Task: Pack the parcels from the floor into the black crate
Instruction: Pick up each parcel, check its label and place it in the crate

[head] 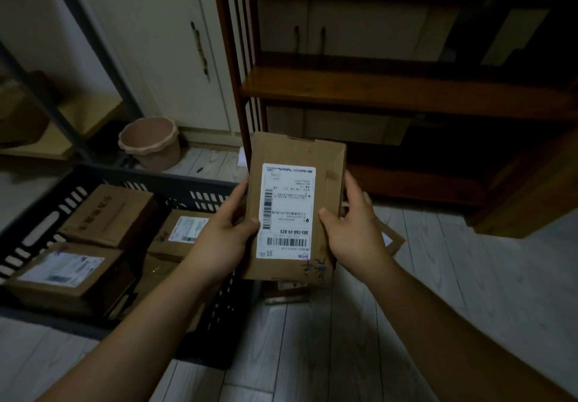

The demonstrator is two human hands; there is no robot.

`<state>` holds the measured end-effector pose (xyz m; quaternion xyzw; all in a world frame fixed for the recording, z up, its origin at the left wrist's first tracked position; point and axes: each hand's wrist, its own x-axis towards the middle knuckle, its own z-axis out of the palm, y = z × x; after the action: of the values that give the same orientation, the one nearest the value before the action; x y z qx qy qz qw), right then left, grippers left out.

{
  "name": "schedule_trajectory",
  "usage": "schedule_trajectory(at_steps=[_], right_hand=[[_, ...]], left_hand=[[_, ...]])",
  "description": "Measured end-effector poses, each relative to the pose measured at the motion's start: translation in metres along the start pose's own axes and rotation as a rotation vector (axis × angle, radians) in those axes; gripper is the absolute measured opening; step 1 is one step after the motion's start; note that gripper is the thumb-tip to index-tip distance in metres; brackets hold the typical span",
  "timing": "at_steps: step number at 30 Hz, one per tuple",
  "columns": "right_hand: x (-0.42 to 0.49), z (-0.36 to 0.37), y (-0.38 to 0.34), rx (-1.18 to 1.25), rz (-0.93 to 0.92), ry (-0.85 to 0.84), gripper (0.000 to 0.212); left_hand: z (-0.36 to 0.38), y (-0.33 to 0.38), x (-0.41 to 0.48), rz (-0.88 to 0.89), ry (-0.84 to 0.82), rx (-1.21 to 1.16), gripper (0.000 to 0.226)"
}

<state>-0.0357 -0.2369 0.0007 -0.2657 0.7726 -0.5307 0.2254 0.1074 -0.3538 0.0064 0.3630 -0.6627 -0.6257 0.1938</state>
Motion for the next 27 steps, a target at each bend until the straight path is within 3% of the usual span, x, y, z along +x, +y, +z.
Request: schedule_trajectory(at_steps=[8,12,18,24,27], right_hand=[[-0.038,-0.067,-0.194,-0.128,0.046,-0.052,0.065],[-0.084,-0.086,-0.303,-0.079,0.097,-0.165,0.070],[-0.143,-0.111,-0.432,0.058,0.134,-0.130,0.064],[-0.171,-0.135,-0.510,0.088,0.057,-0.169,0.065],[-0.180,-0.150,-0.536,0.103,-0.019,-0.167,0.065]], left_hand=[[-0.036,0.201,-0.060,-0.103,0.018,0.001,0.059],[-0.073,0.298,-0.113,-0.157,0.020,0.016,0.055],[-0.126,0.410,-0.192,-0.235,0.035,0.019,0.034],[-0.149,0.482,-0.238,-0.120,0.002,0.067,0.019],[-0.145,0.514,-0.257,-0.056,0.051,0.086,0.024]])
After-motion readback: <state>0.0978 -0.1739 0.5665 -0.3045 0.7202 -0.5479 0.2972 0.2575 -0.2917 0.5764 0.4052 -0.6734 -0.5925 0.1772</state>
